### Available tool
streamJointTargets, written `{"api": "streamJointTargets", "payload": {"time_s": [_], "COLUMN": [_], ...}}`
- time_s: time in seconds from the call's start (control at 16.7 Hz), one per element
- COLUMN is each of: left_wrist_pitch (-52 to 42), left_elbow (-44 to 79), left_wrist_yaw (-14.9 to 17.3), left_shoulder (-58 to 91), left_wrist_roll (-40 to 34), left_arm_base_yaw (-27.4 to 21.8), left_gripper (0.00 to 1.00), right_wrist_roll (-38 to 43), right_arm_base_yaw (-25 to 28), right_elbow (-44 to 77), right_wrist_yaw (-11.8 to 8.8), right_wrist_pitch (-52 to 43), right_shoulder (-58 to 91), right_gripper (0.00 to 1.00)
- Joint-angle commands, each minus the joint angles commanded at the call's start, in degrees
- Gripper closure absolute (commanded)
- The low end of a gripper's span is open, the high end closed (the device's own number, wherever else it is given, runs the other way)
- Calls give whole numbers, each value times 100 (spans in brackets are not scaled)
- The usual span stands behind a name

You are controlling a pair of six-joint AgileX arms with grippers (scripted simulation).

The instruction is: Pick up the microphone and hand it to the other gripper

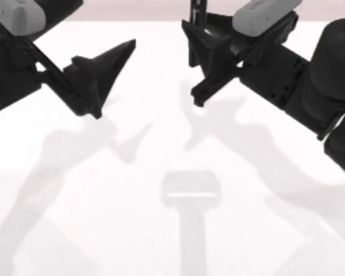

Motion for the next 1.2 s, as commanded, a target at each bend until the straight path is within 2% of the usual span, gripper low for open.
{"api": "streamJointTargets", "payload": {"time_s": [0.24,0.6,0.78,1.2], "left_wrist_pitch": [198,205,324,717], "left_elbow": [475,496,837,1981], "left_wrist_yaw": [434,445,246,-533], "left_shoulder": [760,813,1227,2776], "left_wrist_roll": [37,35,29,6], "left_arm_base_yaw": [-238,-240,-476,-1281], "left_gripper": [0,0,0,0], "right_wrist_roll": [0,0,0,0], "right_arm_base_yaw": [0,0,0,0], "right_elbow": [0,0,0,0], "right_wrist_yaw": [0,0,0,0], "right_wrist_pitch": [0,0,0,0], "right_shoulder": [0,0,0,0], "right_gripper": [100,100,100,100]}}
